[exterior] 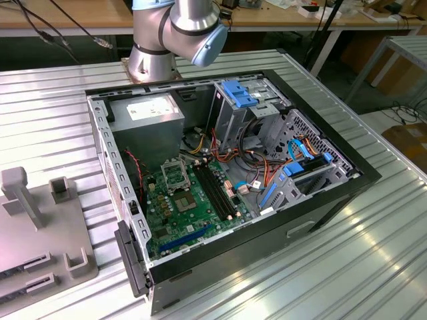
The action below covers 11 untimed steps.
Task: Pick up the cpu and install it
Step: 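Pick up the cpu and move it towards the insertion slot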
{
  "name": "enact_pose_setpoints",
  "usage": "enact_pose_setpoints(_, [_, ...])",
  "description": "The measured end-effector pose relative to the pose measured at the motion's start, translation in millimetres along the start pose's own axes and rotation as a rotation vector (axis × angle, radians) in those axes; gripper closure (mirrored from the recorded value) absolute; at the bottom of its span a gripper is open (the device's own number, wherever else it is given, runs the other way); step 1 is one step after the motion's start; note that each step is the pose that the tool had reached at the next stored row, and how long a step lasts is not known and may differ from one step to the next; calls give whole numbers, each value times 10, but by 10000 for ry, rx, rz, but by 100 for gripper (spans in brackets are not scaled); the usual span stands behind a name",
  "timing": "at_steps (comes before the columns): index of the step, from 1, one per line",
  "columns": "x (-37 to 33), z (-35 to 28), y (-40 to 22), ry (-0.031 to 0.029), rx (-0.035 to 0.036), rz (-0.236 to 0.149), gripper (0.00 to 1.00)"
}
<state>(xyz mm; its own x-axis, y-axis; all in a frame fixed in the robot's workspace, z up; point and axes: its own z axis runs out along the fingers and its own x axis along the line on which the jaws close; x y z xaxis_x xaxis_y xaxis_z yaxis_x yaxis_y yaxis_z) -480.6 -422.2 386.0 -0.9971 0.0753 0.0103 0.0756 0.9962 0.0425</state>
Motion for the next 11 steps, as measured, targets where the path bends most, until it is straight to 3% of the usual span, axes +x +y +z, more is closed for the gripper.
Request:
enact_pose_setpoints(4, [1,0,0,-1,0,0,89])
enact_pose_setpoints(7, [1,0,0,0,0,0,76])
enact_pose_setpoints(11, [1,0,0,-1,0,0,76])
